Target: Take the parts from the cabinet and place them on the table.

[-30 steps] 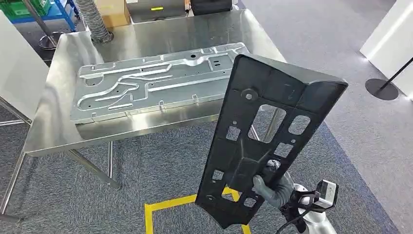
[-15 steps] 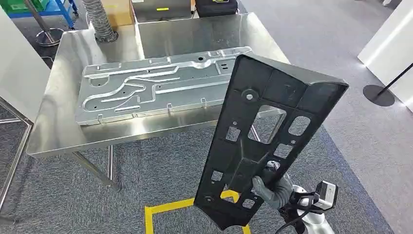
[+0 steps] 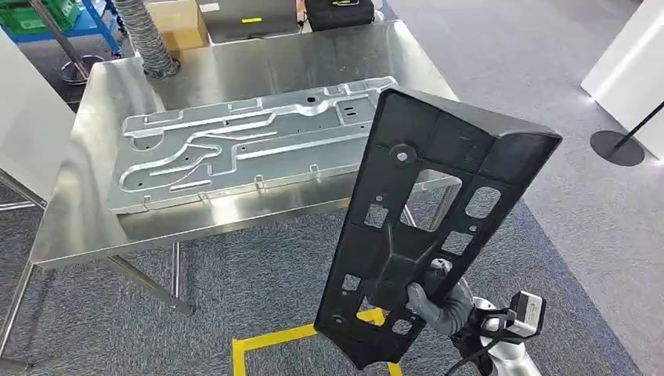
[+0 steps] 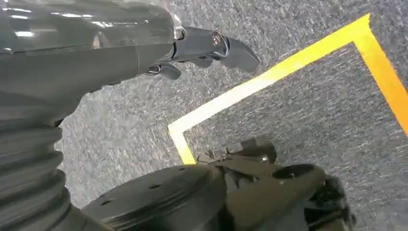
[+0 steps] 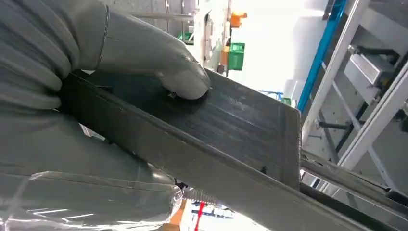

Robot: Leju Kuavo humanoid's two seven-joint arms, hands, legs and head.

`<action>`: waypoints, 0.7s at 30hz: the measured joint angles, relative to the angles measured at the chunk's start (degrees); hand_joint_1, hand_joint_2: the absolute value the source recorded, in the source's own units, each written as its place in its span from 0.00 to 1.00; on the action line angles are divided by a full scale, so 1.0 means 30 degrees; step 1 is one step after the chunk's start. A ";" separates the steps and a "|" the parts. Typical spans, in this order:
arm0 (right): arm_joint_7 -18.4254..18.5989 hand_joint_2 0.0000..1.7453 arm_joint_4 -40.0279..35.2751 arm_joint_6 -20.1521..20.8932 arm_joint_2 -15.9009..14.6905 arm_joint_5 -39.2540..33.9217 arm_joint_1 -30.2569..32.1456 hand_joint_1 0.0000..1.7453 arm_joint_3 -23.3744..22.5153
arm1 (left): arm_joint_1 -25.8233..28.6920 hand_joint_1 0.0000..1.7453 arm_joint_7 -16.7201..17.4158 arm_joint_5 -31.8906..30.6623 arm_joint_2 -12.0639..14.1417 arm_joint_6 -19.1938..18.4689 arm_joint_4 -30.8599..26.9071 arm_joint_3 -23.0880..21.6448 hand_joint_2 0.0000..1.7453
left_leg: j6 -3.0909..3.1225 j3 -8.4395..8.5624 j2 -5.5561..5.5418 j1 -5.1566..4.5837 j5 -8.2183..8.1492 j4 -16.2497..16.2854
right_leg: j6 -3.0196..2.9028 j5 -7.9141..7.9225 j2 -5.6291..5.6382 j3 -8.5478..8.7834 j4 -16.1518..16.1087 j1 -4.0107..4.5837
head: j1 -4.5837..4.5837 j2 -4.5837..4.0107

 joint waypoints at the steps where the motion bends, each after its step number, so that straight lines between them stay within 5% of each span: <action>1: -0.0007 1.00 0.0000 0.0000 0.0000 0.0000 0.0001 1.00 0.0000 | -0.0007 0.00 0.0000 0.0000 0.0000 0.0000 0.0000 0.0001 1.00 | 0.0053 0.0756 0.0001 0.0005 0.1106 -0.1756 | 0.0049 -0.0094 0.0019 0.0152 0.0015 -0.0002 | 0.0000 0.0000; 2: 0.0000 1.00 0.0000 -0.0007 0.0000 0.0000 -0.0005 1.00 0.0000 | -0.0007 0.00 -0.0022 0.0000 0.0000 0.0000 0.0000 -0.0006 1.00 | 0.0134 0.1609 0.0000 0.0004 0.2122 -0.3662 | 0.0103 -0.0199 0.0023 0.0319 0.0022 -0.0002 | 0.0000 0.0000; 3: -0.0007 1.00 0.0000 -0.0007 0.0000 0.0000 -0.0006 1.00 0.0000 | -0.0013 0.00 -0.0029 0.0000 0.0007 0.0000 0.0000 -0.0007 1.00 | 0.0259 0.2193 -0.0009 -0.0018 0.2357 -0.4914 | 0.0174 -0.0296 0.0014 0.0414 0.0008 -0.0006 | 0.0000 0.0000; 4: -0.0007 1.00 0.0000 -0.0007 0.0000 0.0000 -0.0045 1.00 0.0000 | -0.0051 0.00 -0.0036 0.0000 0.0007 0.0000 0.0000 -0.0007 1.00 | 0.0332 0.2309 -0.0016 -0.0070 0.2177 -0.5250 | 0.0309 -0.0381 0.0048 0.0364 0.0131 0.0179 | 0.0000 0.0000; 9: -0.0007 1.00 -0.0044 -0.0015 0.0029 0.0000 -0.0046 1.00 0.0000 | -0.0014 0.00 -0.0138 0.0022 0.0015 0.0007 0.0000 0.0000 1.00 | 0.0883 0.2520 -0.0055 -0.0018 0.2298 -0.5498 | 0.0802 -0.0645 0.0043 0.0438 0.0286 0.0005 | 0.0007 0.0000; 12: -0.0007 1.00 -0.0037 -0.0015 0.0029 0.0000 -0.0093 1.00 0.0007 | -0.0082 0.00 -0.0182 0.0022 -0.0015 0.0037 0.0000 0.0001 1.00 | 0.1081 0.2592 -0.0029 -0.0040 0.2186 -0.5505 | 0.0988 -0.2578 0.0032 -0.1976 0.4681 -0.0055 | 0.0007 0.0000; 13: -0.0007 1.00 -0.0029 -0.0015 0.0036 0.0000 -0.0048 1.00 0.0007 | -0.0060 0.00 -0.0182 0.0015 -0.0015 0.0044 0.0000 0.0001 1.00 | 0.1098 0.2593 -0.0029 -0.0063 0.2143 -0.5483 | 0.1017 -0.2835 0.0031 -0.2767 0.5913 -0.0057 | 0.0007 0.0000; 15: -0.0007 1.00 -0.0007 -0.0029 0.0036 0.0000 -0.0008 1.00 0.0007 | -0.0010 0.00 -0.0167 0.0029 -0.0015 0.0058 0.0000 0.0001 1.00 | 0.1089 0.2690 -0.0046 -0.0097 0.2018 -0.5429 | 0.0979 -0.1928 0.0032 -0.2998 0.5646 -0.0053 | 0.0000 0.0000; 18: -0.0007 1.00 0.0000 -0.0029 0.0036 0.0000 -0.0031 1.00 0.0007 | -0.0004 0.00 -0.0110 0.0029 -0.0015 0.0058 0.0000 0.0001 1.00 | 0.1007 0.3058 -0.0064 -0.0157 0.1742 -0.5413 | 0.0607 0.0813 -0.0016 -0.0800 0.0589 0.0017 | 0.0007 0.0000; 21: 0.0000 1.00 0.0000 -0.0029 0.0036 -0.0015 -0.0039 1.00 0.0022 | -0.0034 0.00 -0.0029 0.0029 -0.0044 0.0058 0.0000 0.0001 1.00 | 0.0701 0.3026 -0.0046 -0.0233 0.1574 -0.5374 | 0.0365 0.0429 0.0009 -0.0650 0.0196 0.0213 | 0.0000 0.0000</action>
